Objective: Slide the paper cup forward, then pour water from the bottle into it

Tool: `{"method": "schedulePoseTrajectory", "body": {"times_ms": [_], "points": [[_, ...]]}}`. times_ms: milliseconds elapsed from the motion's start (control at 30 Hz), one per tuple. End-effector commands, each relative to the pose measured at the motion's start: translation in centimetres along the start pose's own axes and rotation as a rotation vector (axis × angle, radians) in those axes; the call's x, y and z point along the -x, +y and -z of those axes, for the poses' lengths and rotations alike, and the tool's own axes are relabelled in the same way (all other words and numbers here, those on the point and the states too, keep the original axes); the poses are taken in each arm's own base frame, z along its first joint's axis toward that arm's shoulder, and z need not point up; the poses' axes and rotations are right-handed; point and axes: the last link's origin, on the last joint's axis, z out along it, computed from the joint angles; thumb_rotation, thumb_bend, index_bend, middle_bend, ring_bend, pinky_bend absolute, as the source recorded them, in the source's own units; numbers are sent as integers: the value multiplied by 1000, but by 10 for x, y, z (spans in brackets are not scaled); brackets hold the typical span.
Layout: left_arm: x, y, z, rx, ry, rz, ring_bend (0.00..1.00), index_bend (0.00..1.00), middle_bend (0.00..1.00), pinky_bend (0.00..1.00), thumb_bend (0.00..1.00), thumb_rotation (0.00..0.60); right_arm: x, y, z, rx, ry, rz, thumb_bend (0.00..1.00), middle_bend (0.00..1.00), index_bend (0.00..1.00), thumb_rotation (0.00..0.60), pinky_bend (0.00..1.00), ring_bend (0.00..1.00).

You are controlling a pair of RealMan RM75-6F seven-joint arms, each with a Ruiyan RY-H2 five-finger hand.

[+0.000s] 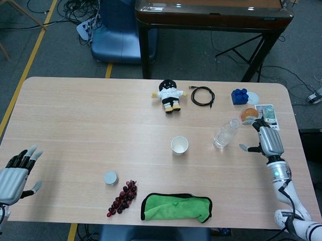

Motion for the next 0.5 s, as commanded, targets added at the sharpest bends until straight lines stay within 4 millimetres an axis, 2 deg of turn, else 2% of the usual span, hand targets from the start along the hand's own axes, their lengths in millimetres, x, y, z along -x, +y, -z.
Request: {"method": "schedulePoseTrajectory", "body": {"times_ms": [33,500], "points": [[0,0,0,-1,-1,2,0,79,0,107,275,600,9,-2,-9,-23,-29,-21,79,188,307,600,276,151],[0,-2,1,-8,-5,1,0,79,0,107,276,600,29,0,-27,-33,-79,-107,52,189,306,600,276,151]]}}
